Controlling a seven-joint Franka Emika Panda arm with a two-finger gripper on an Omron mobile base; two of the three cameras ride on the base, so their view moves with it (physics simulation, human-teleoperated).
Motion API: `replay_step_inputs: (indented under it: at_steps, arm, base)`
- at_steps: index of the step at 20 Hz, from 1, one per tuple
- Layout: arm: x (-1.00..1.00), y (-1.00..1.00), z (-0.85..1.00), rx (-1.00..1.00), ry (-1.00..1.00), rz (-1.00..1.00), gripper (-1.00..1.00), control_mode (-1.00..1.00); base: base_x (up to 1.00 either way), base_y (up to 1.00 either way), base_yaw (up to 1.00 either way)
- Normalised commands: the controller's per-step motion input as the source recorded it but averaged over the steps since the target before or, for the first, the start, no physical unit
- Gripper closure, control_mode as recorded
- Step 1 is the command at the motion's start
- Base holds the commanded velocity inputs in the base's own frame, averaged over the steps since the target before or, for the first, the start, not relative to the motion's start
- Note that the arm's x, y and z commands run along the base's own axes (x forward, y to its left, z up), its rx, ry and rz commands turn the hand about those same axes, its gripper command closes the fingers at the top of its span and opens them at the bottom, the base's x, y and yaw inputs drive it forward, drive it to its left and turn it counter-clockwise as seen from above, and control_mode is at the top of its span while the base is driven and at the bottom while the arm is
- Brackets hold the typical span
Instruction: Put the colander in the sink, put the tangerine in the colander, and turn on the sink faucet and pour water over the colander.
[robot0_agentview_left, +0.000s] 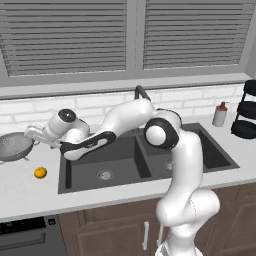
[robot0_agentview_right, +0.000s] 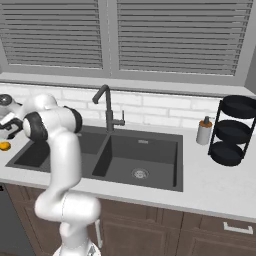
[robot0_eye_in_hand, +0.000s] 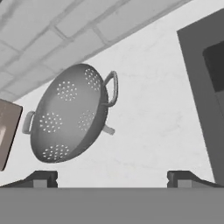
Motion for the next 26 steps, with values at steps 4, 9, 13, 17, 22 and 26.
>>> replay_step_inputs:
  at_steps: [4, 9, 13, 17, 22, 26]
  arm:
    - [0.10, 0.50, -0.04, 0.00, 0.06, -0.04, -1.00, -1.00]
    - [0.10, 0.15, -0.19, 0.00, 0.09, -0.08, -1.00, -1.00]
    - [0.42, 0.01, -0.20, 0.00, 0.08, -0.09, -1.00, -1.00]
    - [0.64, 0.06, -0.18, 0.00, 0.06, -0.07, -1.00, -1.00]
    - [0.66, 0.30, -0.19, 0.00, 0.05, -0.07, -1.00, -1.00]
    - [0.53, 0.43, -0.21, -0.01, 0.08, -0.08, -1.00, -1.00]
  base:
    - [0.00, 0.00, 0.00]
    - [0.00, 0.00, 0.00]
    - [0.00, 0.00, 0.00]
    - [0.00, 0.00, 0.00]
    - [0.00, 0.00, 0.00]
    - [0.00, 0.00, 0.00]
